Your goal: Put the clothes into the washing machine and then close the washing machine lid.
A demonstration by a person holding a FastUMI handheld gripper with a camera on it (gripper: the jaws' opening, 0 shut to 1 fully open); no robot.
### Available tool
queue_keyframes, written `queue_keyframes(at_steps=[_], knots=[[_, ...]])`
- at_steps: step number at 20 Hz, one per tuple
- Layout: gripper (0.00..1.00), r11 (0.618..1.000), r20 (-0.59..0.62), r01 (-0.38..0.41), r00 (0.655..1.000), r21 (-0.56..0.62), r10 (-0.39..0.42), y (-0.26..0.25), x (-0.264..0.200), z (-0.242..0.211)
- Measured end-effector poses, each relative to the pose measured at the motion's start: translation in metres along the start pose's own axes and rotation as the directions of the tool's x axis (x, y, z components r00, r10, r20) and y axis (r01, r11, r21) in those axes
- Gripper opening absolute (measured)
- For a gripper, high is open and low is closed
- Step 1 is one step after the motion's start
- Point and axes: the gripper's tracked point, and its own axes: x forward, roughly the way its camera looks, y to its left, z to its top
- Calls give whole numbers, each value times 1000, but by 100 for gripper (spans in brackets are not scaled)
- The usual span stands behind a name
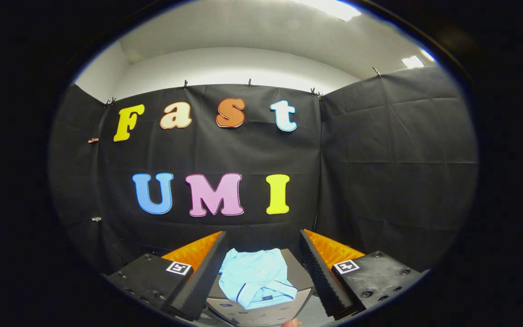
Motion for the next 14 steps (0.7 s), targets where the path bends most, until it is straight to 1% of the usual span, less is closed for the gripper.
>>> queue_keyframes(at_steps=[5,8,10,14], knots=[[98,999,-33,-7,999,-33,5,3,4,-8],[98,1000,-32,-26,999,6,26,11,6,-6],[98,1000,-45,-24,999,16,24,12,11,-11],[98,1000,-114,-30,993,0,30,16,25,-28]])
